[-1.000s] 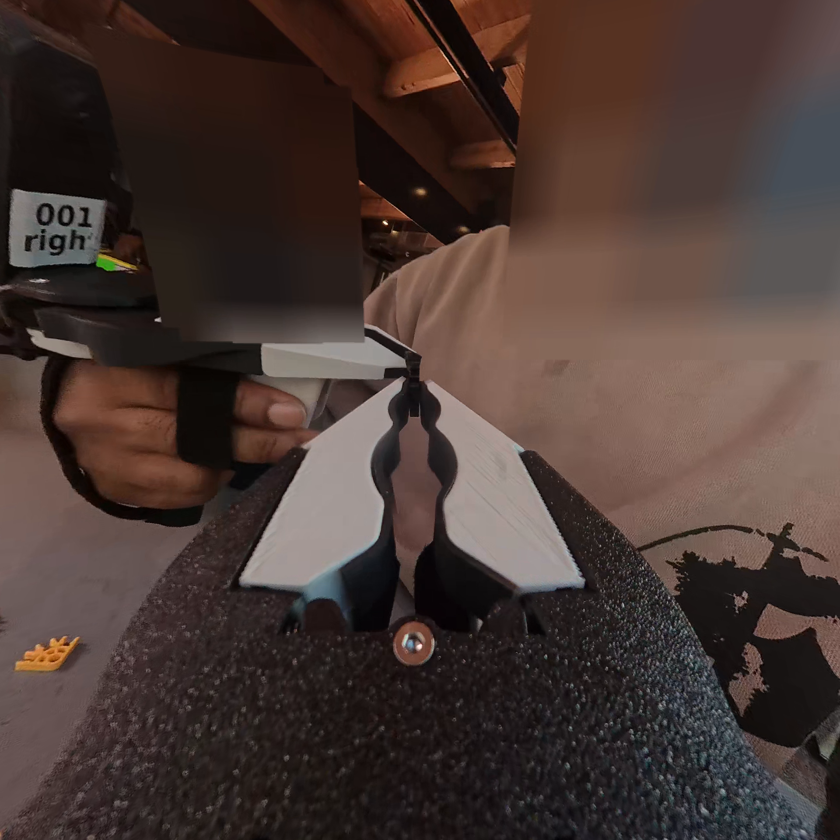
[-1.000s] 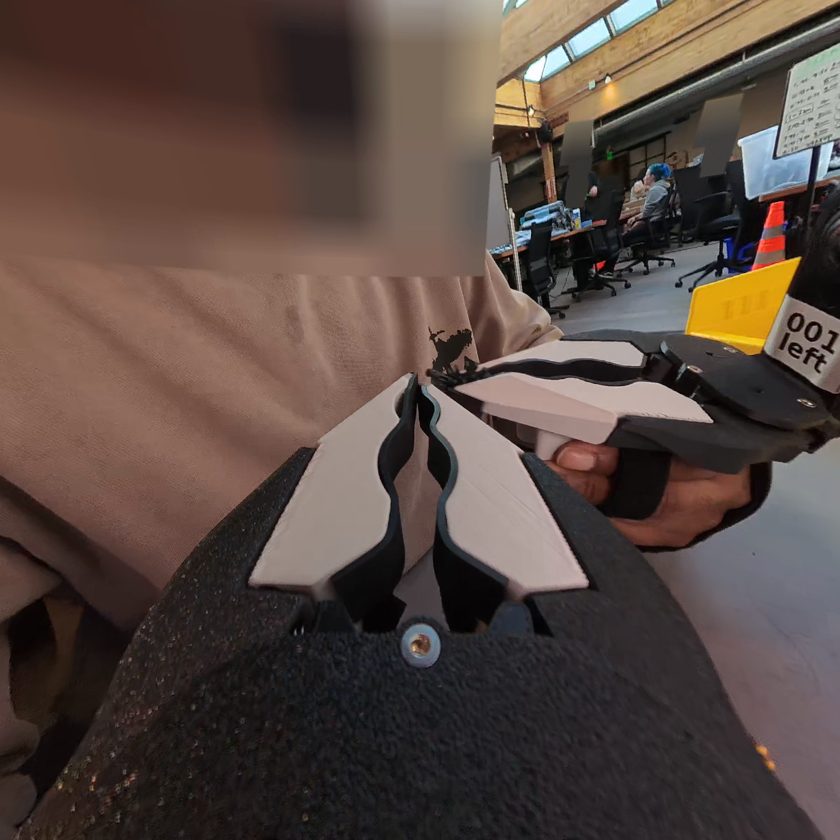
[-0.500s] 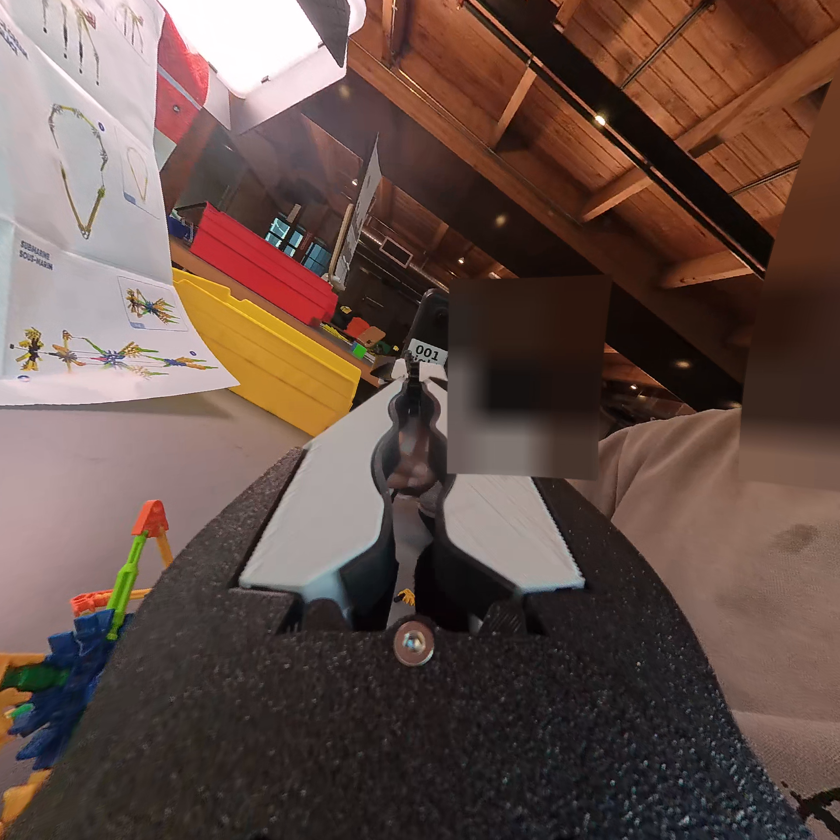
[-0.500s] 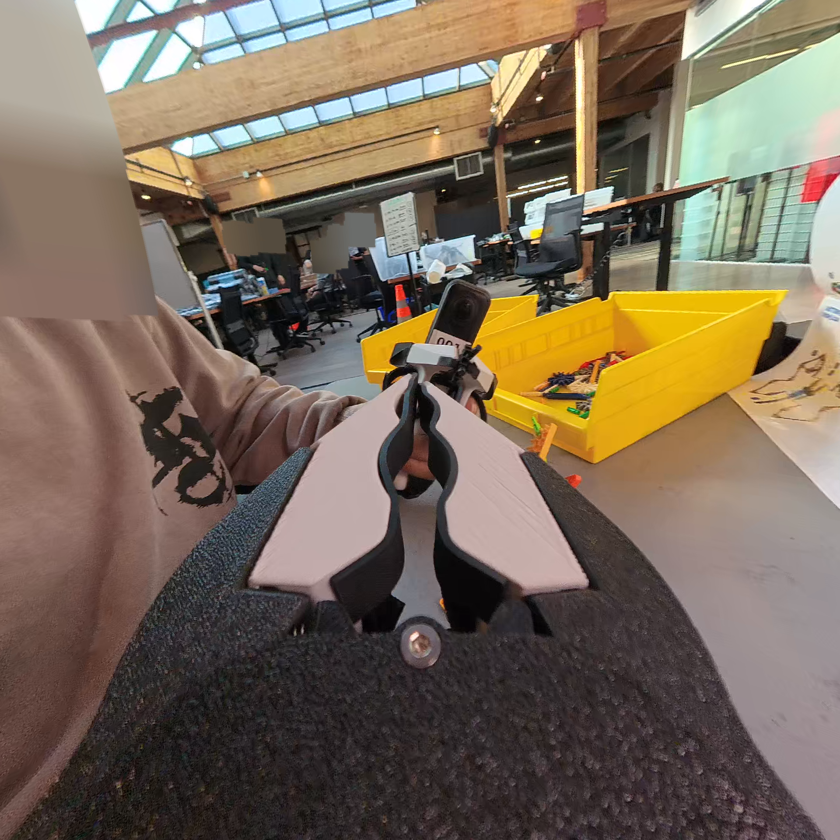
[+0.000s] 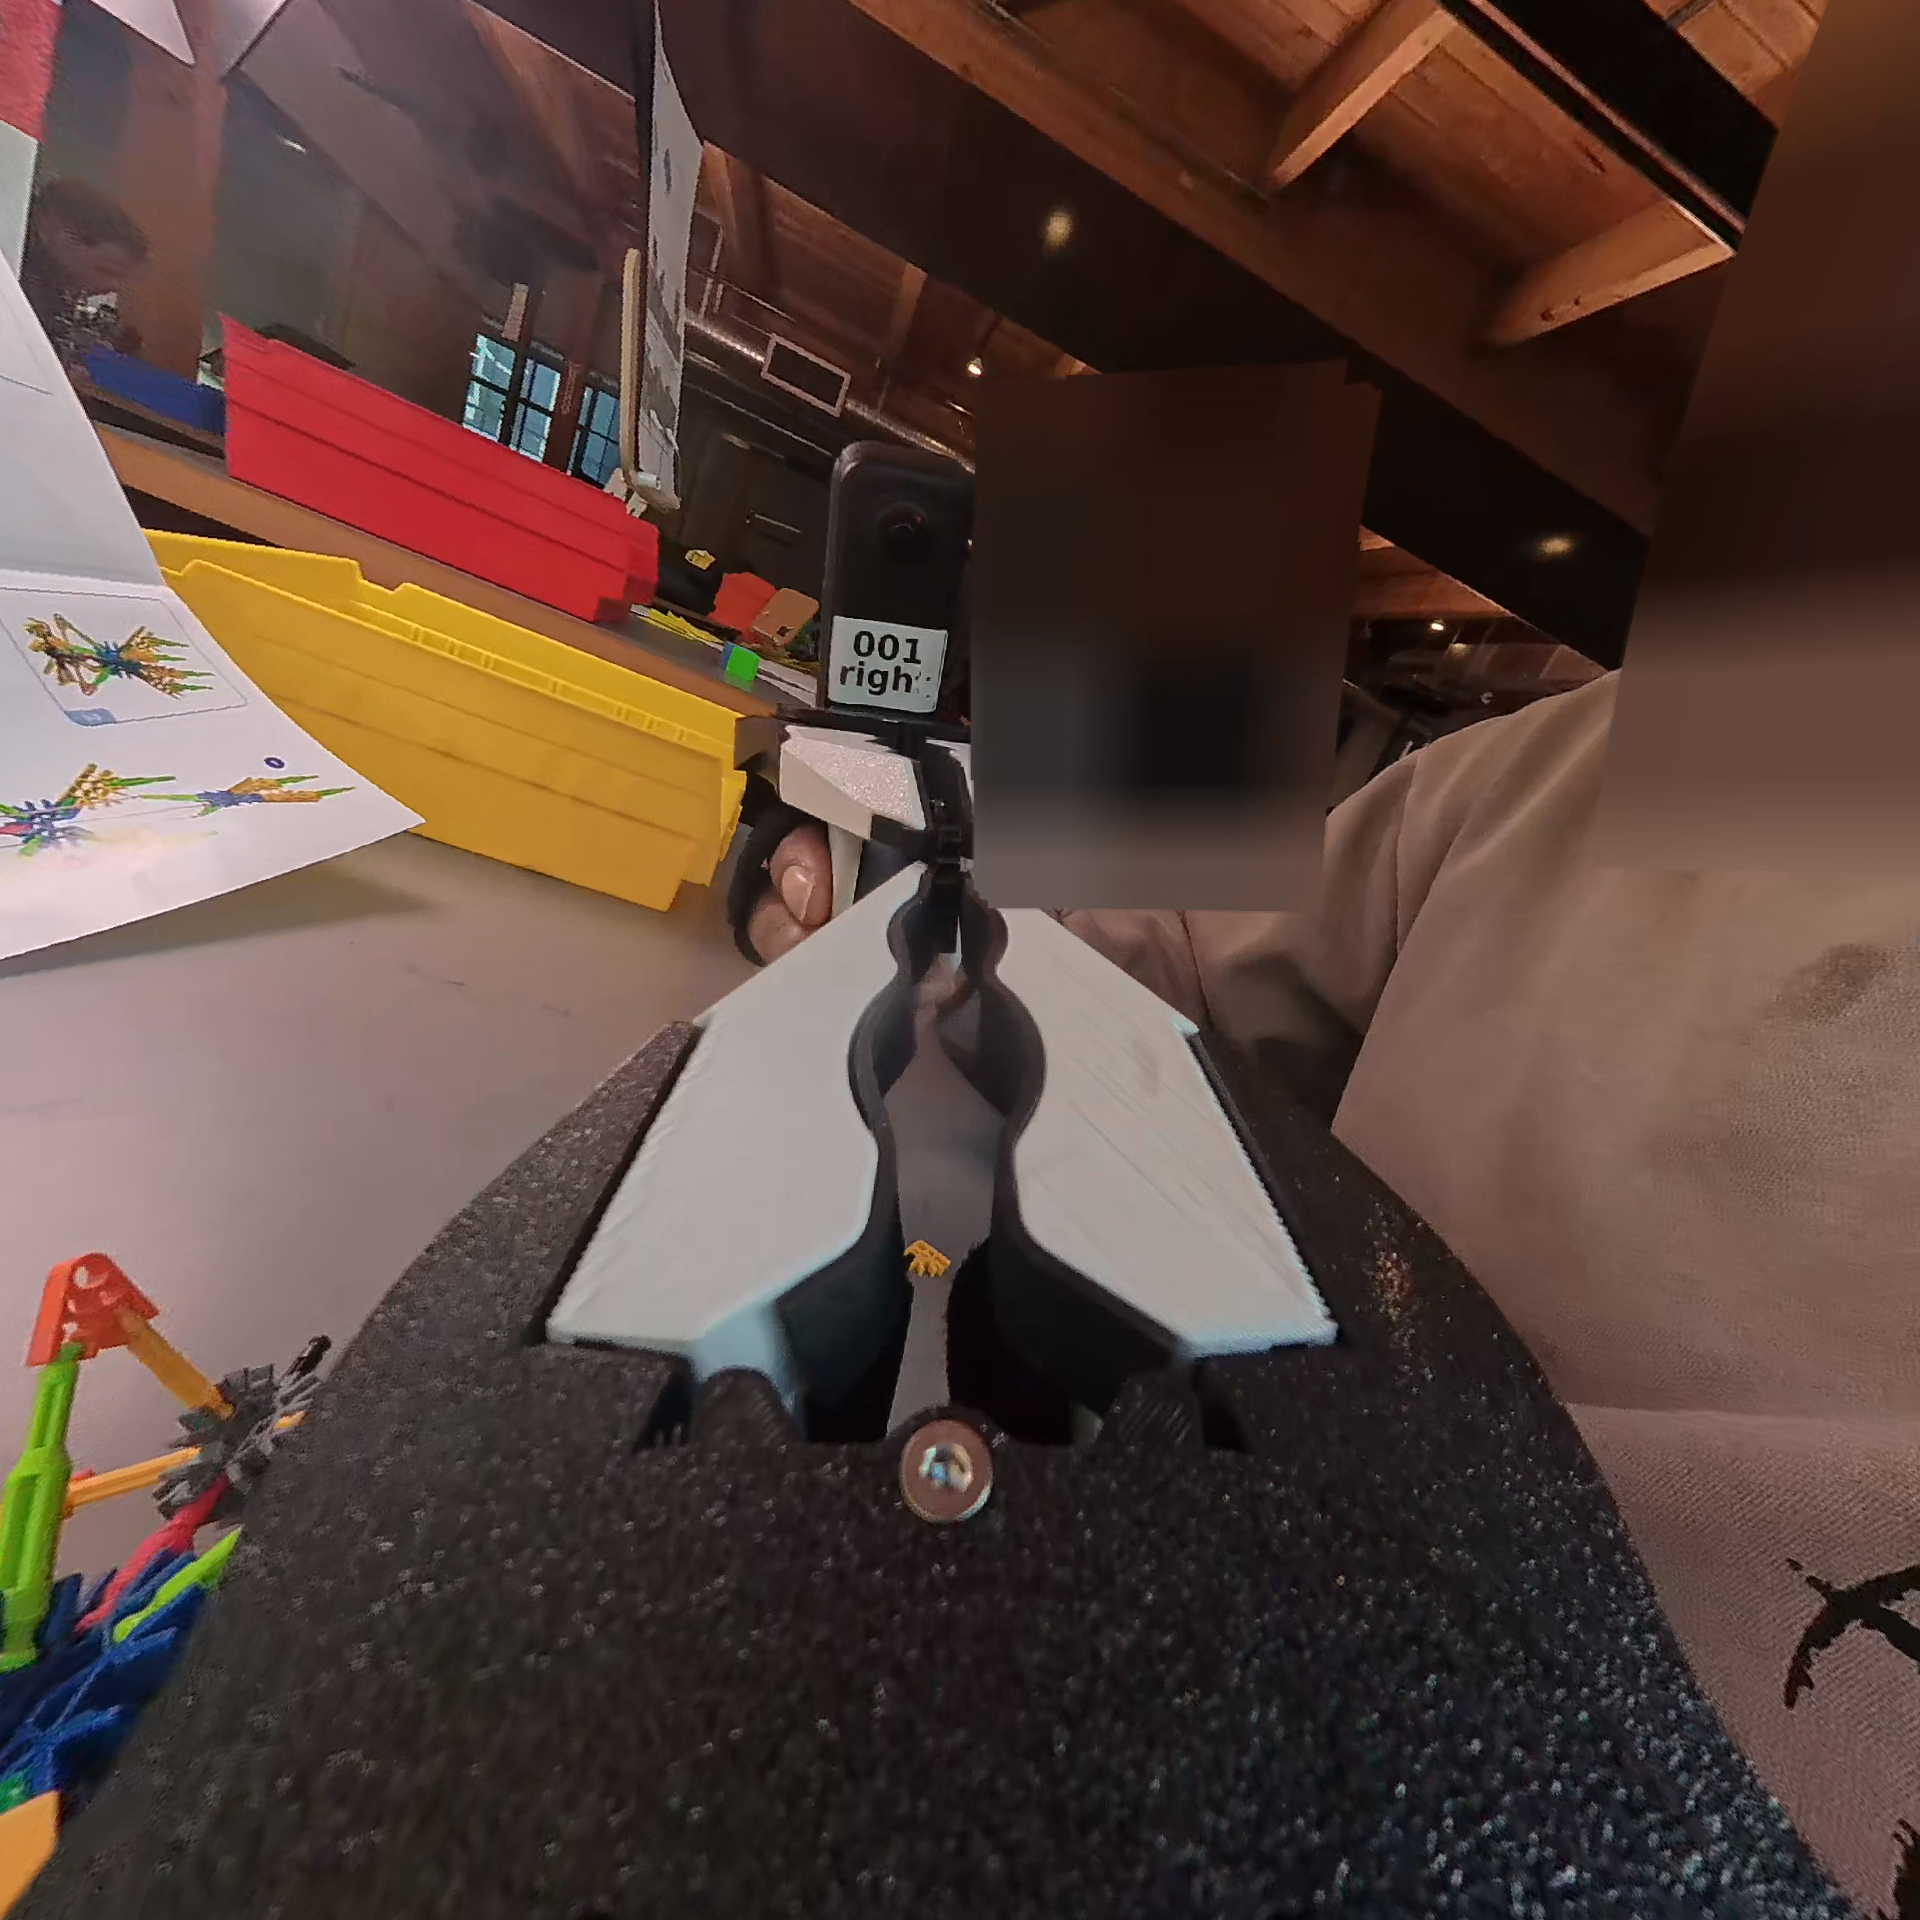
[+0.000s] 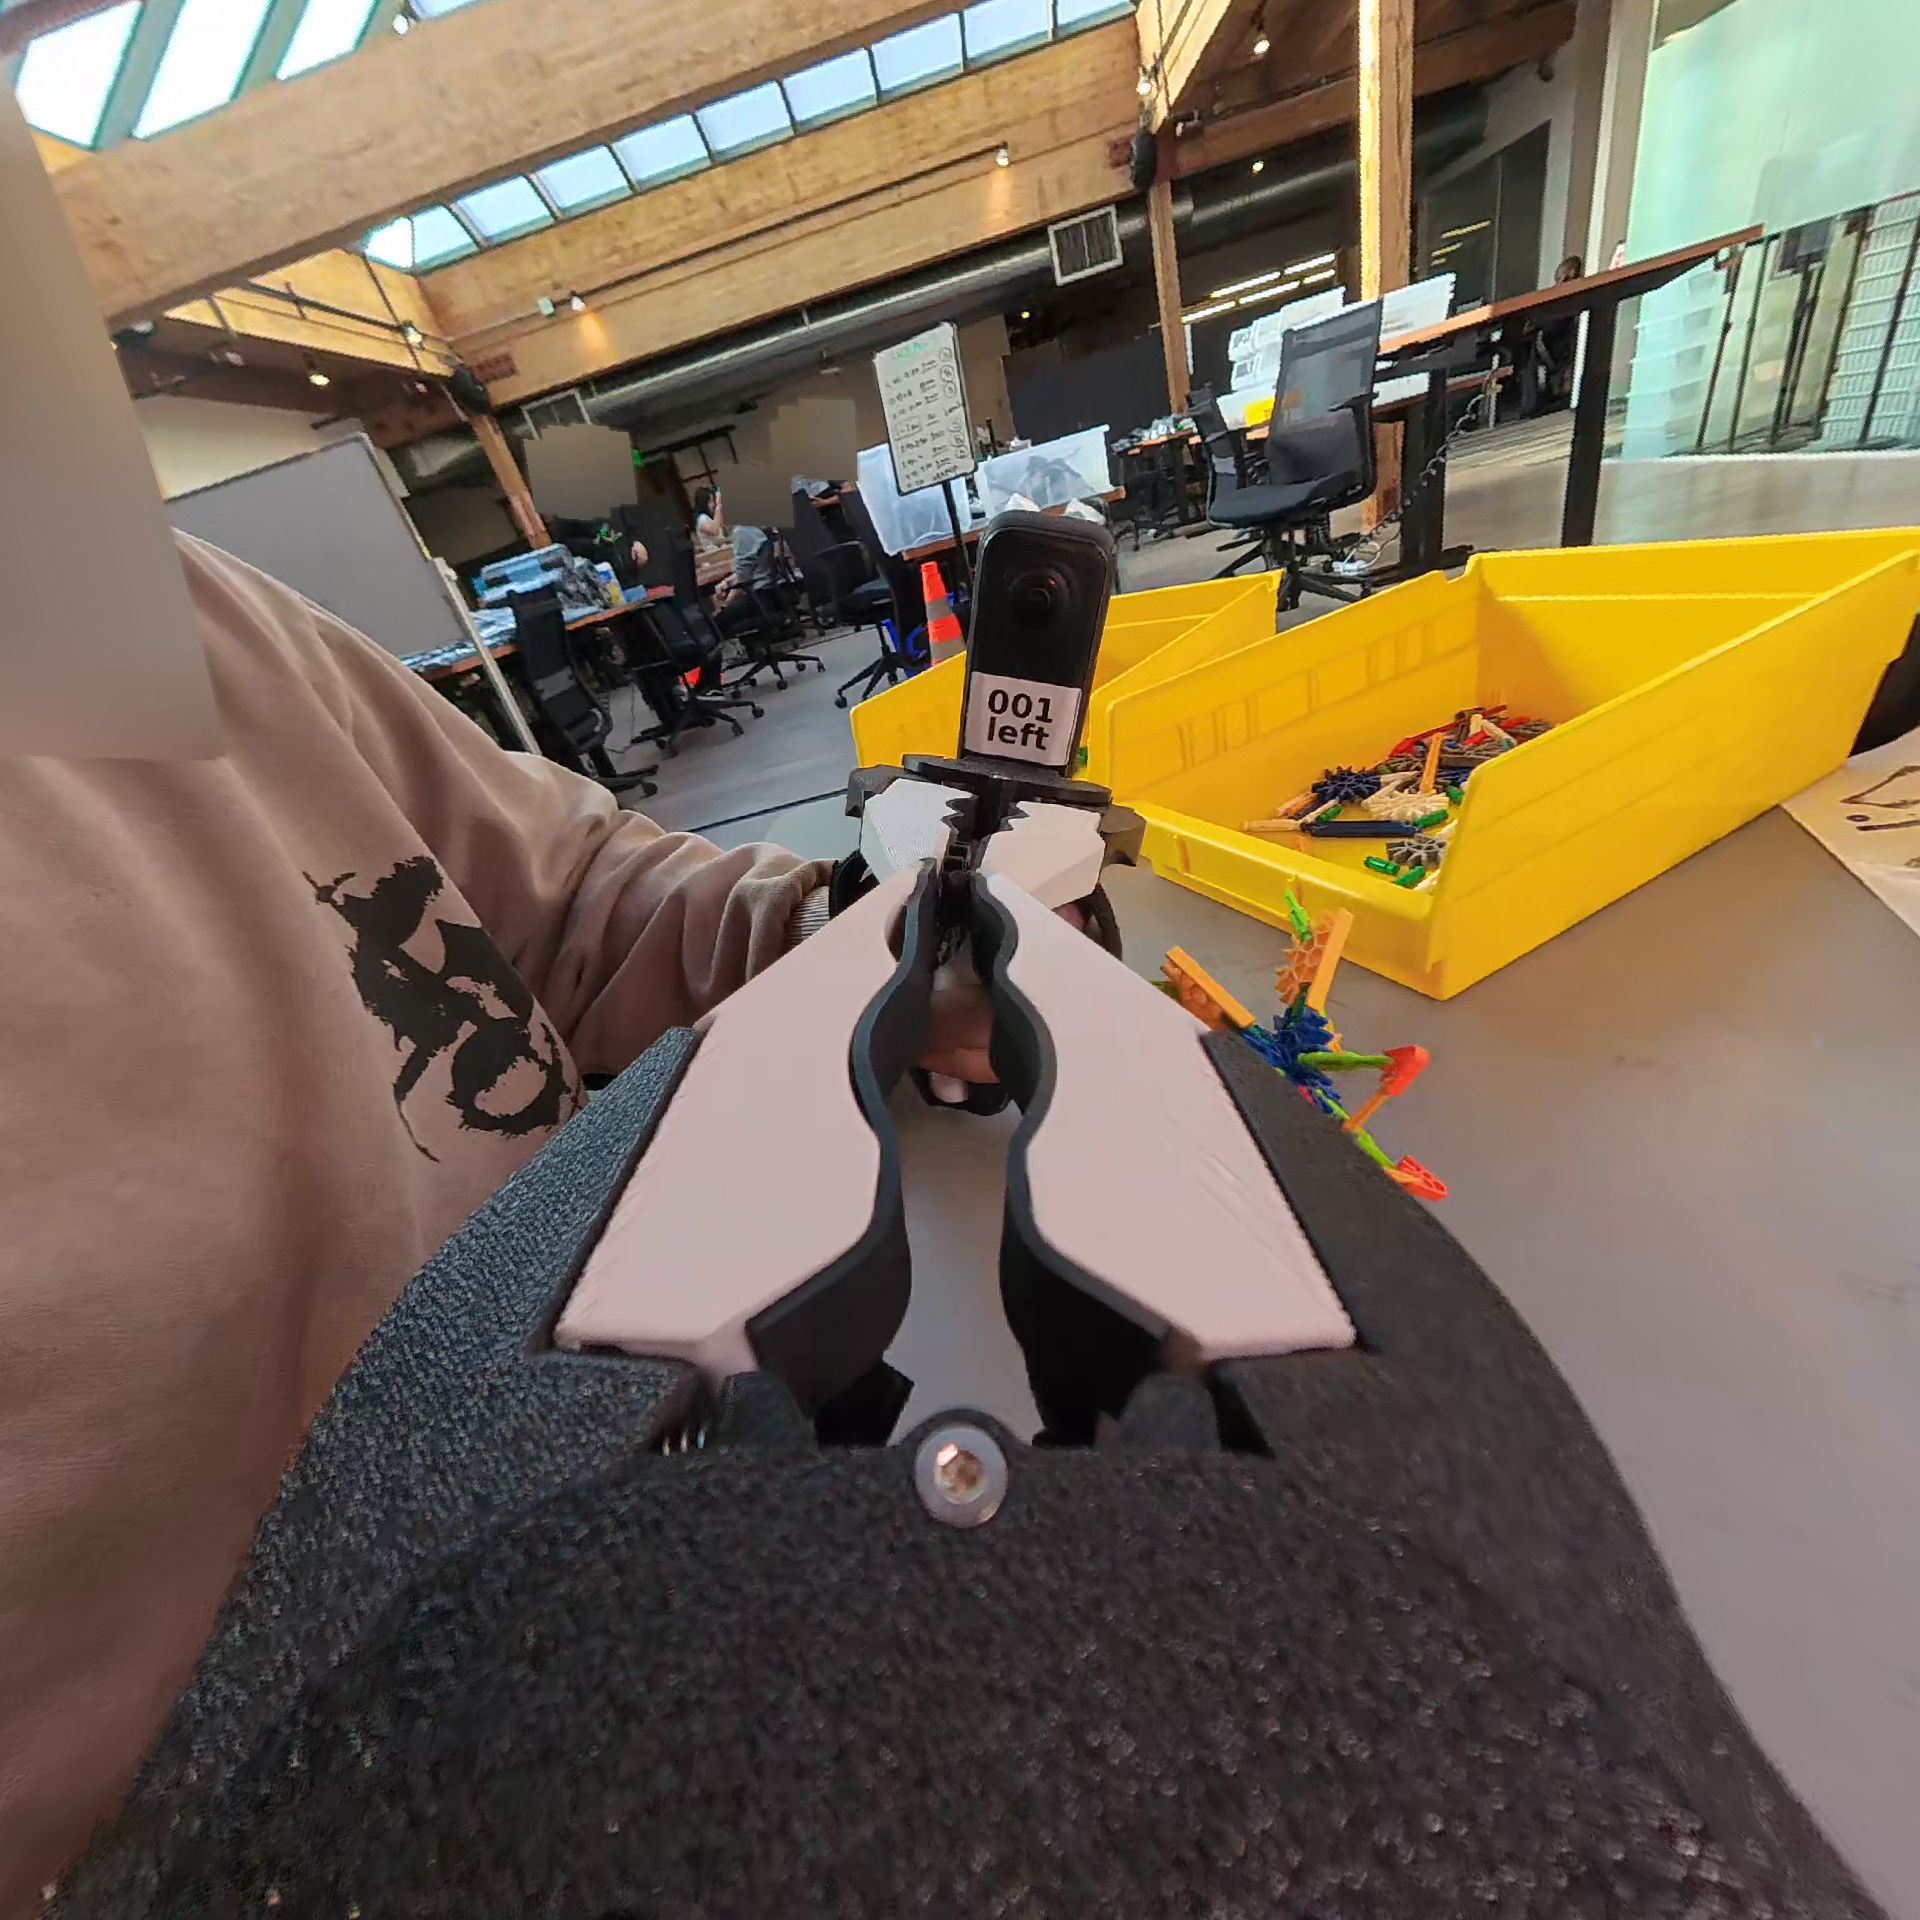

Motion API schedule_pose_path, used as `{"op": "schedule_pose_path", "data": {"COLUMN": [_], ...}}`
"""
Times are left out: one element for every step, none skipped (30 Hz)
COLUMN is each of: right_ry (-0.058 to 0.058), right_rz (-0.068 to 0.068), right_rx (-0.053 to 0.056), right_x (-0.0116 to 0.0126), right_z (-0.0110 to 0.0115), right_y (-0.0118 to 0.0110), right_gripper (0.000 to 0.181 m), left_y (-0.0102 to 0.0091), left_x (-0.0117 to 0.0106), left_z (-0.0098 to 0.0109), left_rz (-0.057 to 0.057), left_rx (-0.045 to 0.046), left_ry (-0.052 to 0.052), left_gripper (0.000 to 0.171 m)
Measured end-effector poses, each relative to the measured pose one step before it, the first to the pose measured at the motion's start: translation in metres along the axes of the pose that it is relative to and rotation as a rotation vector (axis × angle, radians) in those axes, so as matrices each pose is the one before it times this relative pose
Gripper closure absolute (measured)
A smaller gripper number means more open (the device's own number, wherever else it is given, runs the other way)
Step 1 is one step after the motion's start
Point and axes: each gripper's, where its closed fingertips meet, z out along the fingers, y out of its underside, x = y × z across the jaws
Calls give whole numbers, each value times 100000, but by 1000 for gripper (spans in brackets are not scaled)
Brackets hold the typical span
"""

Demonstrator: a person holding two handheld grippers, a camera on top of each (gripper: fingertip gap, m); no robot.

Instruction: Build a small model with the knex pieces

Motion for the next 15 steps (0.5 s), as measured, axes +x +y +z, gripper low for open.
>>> {"op": "schedule_pose_path", "data": {"right_ry": [-1827,-1942,-3624,-5175,-5793,-5817,-5846,-6379,-7597,-7588,-7213,-5560,-4010,-1974,315], "right_rz": [756,630,1864,4510,6092,6649,6429,6572,6634,4756,3922,2378,-42,-2660,-3637], "right_rx": [-870,-363,-66,-86,-46,-64,62,283,304,867,846,516,108,-37,-316], "right_x": [-229,-249,-448,-581,-582,-502,-466,-512,-645,-638,-594,-401,-318,-226,-65], "right_z": [-41,-43,-13,47,89,72,80,133,214,295,345,368,314,207,38], "right_y": [59,31,35,58,107,185,264,300,380,371,376,365,289,113,-79], "right_gripper": [178,180,180,180,180,180,180,180,181,181,181,181,181,181,181], "left_y": [118,107,123,116,166,224,248,255,240,217,220,173,73,-57,-148], "left_x": [210,310,481,561,548,494,534,667,770,763,648,567,406,191,-70], "left_z": [67,86,99,104,101,127,152,223,286,277,263,210,166,99,-38], "left_rz": [579,694,392,20,93,172,81,-79,-382,-313,-161,-324,-442,-462,-220], "left_rx": [-1138,-1087,-1143,-1118,-1137,-1255,-1267,-1199,-1002,-771,-878,-774,-252,386,818], "left_ry": [1093,1610,2778,3429,3311,2940,3273,4145,4711,4618,3879,3327,2467,1154,-445], "left_gripper": [169,169,169,169,169,170,170,170,170,170,170,170,170,170,169]}}
